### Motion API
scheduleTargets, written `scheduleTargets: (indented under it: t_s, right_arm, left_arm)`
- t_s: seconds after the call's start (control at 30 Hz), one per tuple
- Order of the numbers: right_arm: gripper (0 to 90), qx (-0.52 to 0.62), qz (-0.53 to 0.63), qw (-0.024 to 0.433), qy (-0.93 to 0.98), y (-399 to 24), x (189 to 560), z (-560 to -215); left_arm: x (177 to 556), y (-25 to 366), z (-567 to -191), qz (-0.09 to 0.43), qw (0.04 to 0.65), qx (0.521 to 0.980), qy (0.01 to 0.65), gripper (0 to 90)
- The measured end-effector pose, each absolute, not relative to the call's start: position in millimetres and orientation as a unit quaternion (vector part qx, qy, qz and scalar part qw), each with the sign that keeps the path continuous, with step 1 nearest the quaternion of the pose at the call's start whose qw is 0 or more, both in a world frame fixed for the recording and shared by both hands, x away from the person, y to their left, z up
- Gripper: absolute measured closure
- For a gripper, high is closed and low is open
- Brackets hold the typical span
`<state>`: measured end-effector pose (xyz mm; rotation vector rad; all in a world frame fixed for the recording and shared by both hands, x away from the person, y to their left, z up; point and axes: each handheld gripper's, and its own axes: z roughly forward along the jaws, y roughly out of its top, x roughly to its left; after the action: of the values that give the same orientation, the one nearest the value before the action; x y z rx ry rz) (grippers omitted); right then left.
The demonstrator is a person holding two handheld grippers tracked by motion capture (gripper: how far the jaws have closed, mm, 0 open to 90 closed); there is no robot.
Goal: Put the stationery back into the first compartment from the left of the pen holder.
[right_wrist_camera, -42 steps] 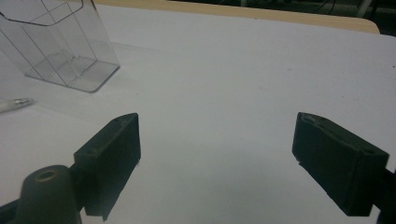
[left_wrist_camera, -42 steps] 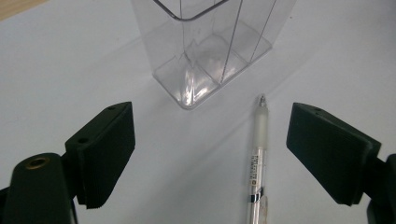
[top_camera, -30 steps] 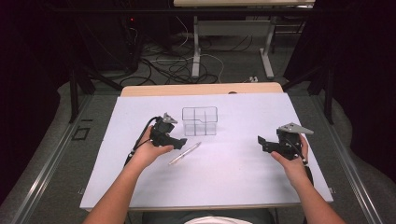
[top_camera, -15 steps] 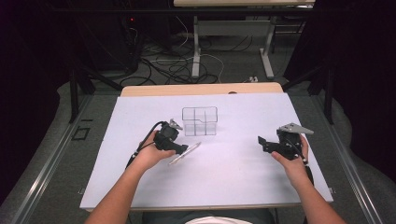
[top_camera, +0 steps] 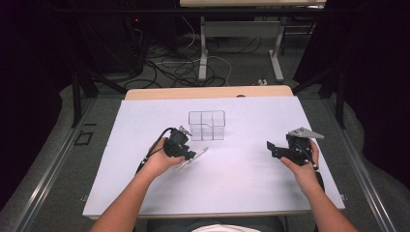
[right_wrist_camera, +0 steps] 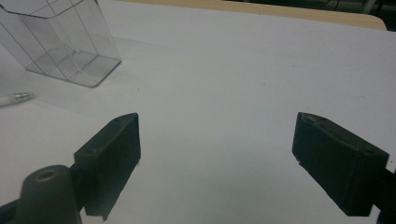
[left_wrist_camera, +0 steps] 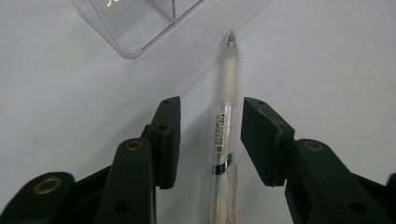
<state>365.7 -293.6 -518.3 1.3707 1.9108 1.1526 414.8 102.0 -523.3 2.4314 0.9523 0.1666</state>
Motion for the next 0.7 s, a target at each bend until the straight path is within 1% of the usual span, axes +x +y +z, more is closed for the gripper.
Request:
scheduleTargets:
  t_s: [0.2, 0.7]
  right_arm:
    - [15.1, 0.503, 0.424, 0.257, 0.708, -293.1, 366.2, -519.0]
    - [15.1, 0.504, 0.423, 0.255, 0.708, -293.5, 366.5, -519.0]
  left_arm:
    - [415.4, 96.7, -529.0, 0.056, 0.239, 0.905, 0.347, 65.4]
    - [412.1, 92.3, -534.8, 0.052, 0.220, 0.915, 0.334, 73.8]
